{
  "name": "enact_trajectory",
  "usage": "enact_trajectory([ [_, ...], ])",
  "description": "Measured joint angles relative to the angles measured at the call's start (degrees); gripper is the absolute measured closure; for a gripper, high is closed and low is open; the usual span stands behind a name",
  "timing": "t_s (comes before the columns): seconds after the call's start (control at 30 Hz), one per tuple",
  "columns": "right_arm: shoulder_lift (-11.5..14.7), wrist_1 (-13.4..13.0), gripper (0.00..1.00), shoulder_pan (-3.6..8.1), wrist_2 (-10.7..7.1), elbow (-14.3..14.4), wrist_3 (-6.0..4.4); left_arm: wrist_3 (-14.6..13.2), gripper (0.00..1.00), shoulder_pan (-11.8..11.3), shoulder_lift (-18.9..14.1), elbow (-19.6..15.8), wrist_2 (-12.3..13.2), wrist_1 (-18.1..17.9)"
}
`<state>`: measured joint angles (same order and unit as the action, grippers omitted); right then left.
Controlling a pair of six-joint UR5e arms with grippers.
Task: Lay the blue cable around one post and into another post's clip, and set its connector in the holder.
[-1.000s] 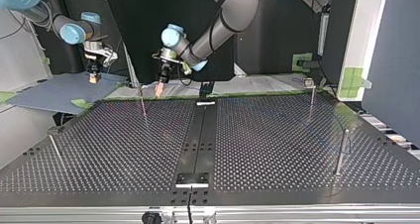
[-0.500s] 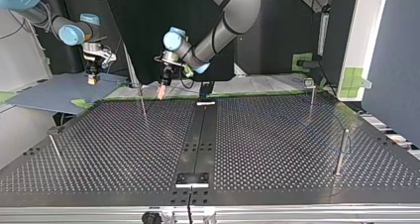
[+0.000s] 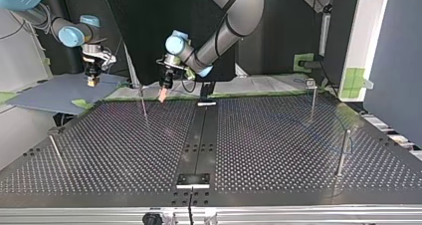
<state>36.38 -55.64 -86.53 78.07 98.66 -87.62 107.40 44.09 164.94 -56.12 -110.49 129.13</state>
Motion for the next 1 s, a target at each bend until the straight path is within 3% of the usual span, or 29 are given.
enact_trajectory([
  [0.67,-0.63,0.07,1.00,0.07,-0.02,-3.60,-1.64,-0.02,1.00,-1.14,0.08,1.09,0.52,3.17],
  [1.0,-0.83,-0.01,1.00,0.09,-0.79,-5.71,-2.44,-0.05,1.00,-2.27,0.08,1.79,3.09,3.23],
])
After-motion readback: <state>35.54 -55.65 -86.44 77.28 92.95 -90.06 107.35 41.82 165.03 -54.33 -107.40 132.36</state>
